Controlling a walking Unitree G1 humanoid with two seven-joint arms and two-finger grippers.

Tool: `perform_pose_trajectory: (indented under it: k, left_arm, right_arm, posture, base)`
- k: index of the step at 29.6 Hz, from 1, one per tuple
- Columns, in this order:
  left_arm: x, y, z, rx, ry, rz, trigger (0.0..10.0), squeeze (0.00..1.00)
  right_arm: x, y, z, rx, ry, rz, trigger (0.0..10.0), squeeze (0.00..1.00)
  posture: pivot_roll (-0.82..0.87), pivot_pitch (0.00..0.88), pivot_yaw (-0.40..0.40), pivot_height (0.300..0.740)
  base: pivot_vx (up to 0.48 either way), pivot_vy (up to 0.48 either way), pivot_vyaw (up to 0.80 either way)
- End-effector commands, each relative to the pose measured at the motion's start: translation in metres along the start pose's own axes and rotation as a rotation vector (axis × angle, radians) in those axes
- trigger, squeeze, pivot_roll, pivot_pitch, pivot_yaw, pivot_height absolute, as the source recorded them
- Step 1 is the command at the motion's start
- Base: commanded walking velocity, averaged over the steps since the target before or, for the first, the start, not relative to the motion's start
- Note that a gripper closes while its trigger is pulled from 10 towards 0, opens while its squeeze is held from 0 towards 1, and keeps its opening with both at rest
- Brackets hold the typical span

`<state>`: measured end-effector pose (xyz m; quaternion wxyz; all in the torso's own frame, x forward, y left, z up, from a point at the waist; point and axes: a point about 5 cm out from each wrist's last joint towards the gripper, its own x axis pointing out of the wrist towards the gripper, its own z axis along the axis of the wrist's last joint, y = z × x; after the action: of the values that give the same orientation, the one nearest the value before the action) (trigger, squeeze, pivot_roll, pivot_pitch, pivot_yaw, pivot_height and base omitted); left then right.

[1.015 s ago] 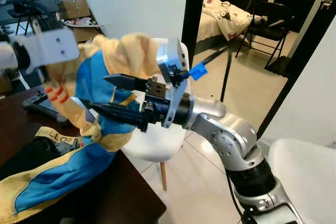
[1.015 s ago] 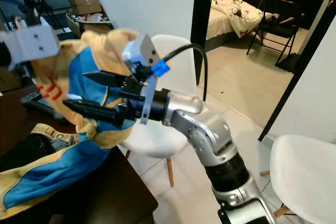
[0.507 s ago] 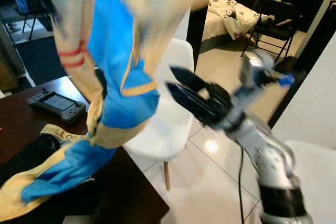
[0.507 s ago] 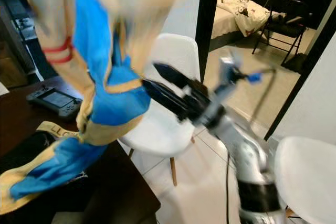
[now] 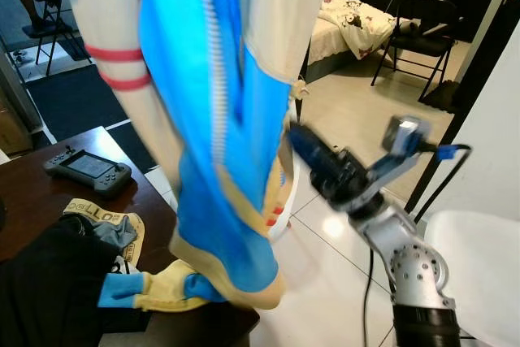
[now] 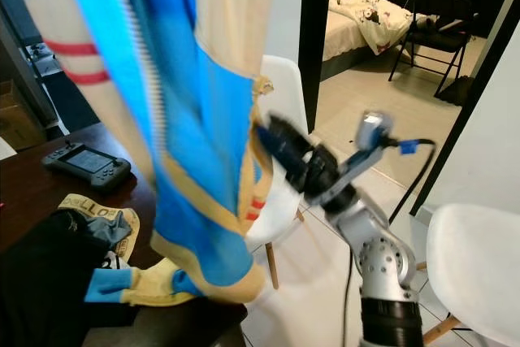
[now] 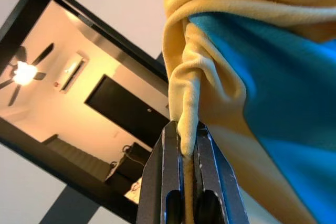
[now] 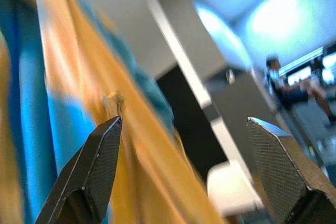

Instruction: Hang hanger

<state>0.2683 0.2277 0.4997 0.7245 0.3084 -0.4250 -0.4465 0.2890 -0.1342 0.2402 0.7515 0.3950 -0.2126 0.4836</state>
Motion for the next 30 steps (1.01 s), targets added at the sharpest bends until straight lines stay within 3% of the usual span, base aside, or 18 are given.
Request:
perform_pose_trajectory:
  k: [1, 3, 10, 11, 13, 16, 17, 18, 30]
  left_arm:
    - [-0.002, 0.002, 0.004, -0.007, -0.031, 0.005, 10.0, 0.0]
    - [-0.004, 0.0, 0.002, -0.017, -0.026, -0.008, 10.0, 0.0]
    - [-0.006, -0.001, 0.001, -0.027, -0.029, -0.025, 10.0, 0.0]
    - [-0.005, -0.001, 0.001, -0.029, -0.032, -0.026, 10.0, 0.0]
    - [-0.005, -0.002, 0.001, -0.035, -0.037, -0.03, 10.0, 0.0]
    - [-0.005, -0.003, 0.001, -0.037, -0.038, -0.032, 10.0, 0.0]
    - [-0.004, -0.003, 0.0, -0.04, -0.038, -0.034, 10.0, 0.0]
    - [-0.005, -0.004, -0.001, -0.044, -0.037, -0.037, 10.0, 0.0]
    - [-0.004, -0.007, -0.003, -0.058, -0.034, -0.041, 10.0, 0.0]
  right_arm:
    - [0.0, 0.001, 0.006, 0.016, -0.056, 0.004, 10.0, 1.0]
    - [0.006, 0.006, 0.018, 0.031, -0.14, 0.04, 10.0, 0.98]
    - [0.016, 0.011, 0.022, 0.033, -0.177, 0.062, 10.0, 0.97]
    - [0.02, 0.012, 0.018, 0.004, -0.146, 0.062, 10.0, 0.97]
    - [0.032, 0.02, 0.007, -0.057, -0.063, 0.08, 10.0, 0.8]
    - [0.036, 0.023, 0.004, -0.067, -0.045, 0.087, 10.0, 0.8]
    - [0.04, 0.03, -0.001, -0.084, -0.001, 0.124, 10.0, 0.22]
    - [0.042, 0.035, -0.005, -0.098, 0.035, 0.151, 10.0, 0.0]
    - [0.048, 0.046, -0.014, -0.158, 0.135, 0.212, 10.0, 0.0]
  posture:
    - [0.12, 0.0, 0.038, 0.74]
    - [0.12, 0.0, 0.038, 0.74]
    - [0.12, 0.0, 0.036, 0.74]
    - [0.12, 0.0, 0.036, 0.74]
    - [0.13, 0.0, 0.036, 0.74]
    - [0.13, 0.0, 0.036, 0.74]
    - [0.13, 0.0, 0.036, 0.74]
    - [0.13, 0.0, 0.036, 0.74]
    - [0.13, 0.0, 0.036, 0.74]
  base:
    - [0.0, 0.0, 0.0]
    - [0.0, 0.0, 0.0]
    - [0.0, 0.0, 0.0]
    - [0.0, 0.0, 0.0]
    - [0.0, 0.0, 0.0]
    - [0.0, 0.0, 0.0]
    - [0.0, 0.0, 0.0]
    - [0.0, 0.0, 0.0]
    - [0.0, 0.0, 0.0]
